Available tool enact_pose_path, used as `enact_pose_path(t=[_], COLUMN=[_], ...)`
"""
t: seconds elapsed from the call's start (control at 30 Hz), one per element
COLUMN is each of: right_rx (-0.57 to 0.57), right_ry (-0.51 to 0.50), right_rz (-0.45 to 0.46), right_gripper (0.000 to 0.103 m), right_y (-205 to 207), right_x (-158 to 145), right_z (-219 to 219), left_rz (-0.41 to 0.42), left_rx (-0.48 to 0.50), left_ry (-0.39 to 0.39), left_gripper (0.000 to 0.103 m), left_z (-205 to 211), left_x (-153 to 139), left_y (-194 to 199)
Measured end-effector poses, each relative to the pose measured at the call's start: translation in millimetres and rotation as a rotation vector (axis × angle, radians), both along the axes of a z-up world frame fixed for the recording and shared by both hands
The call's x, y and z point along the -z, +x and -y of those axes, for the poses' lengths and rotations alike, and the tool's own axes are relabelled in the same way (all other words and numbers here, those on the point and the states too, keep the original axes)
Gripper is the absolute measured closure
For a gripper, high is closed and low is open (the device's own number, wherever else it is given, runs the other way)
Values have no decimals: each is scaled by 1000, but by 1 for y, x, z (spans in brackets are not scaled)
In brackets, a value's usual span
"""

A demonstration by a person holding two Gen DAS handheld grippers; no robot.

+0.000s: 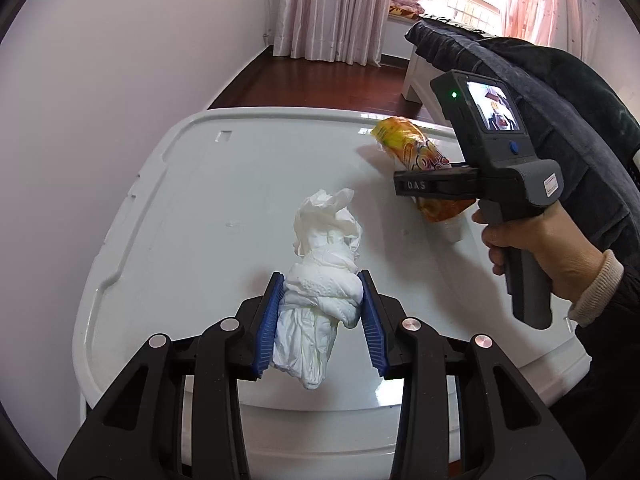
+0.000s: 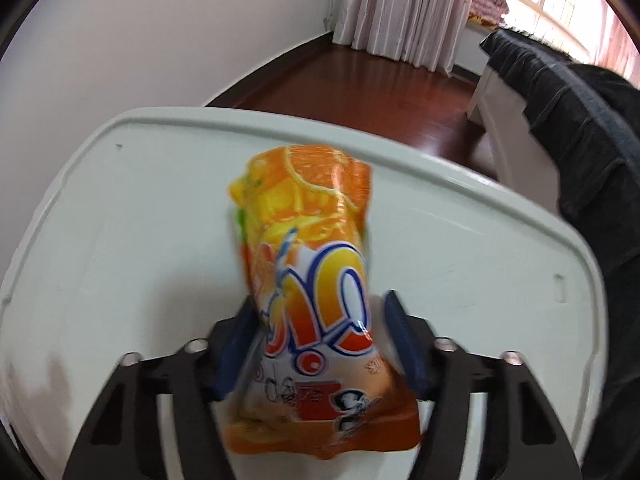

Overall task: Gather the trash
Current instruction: 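Carry both tools over the orange bin and open them to drop the items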

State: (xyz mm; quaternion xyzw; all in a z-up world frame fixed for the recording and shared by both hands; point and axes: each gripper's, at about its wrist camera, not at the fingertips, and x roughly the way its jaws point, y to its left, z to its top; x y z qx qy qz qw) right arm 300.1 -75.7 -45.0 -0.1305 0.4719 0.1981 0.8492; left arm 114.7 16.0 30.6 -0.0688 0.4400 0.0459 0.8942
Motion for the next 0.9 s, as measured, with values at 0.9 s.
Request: enact_pose_path(t=[0.9], right_rx=[124], right_ry=[260], right_rz=[45], right_gripper=[65], right_y=[-221], right_x=[-49], right_z=[120], left_rz=[91], left_rx=[25], left_ry=[68], left_gripper=[66], left_z=[29], left_x=[-4], left_y=[-41])
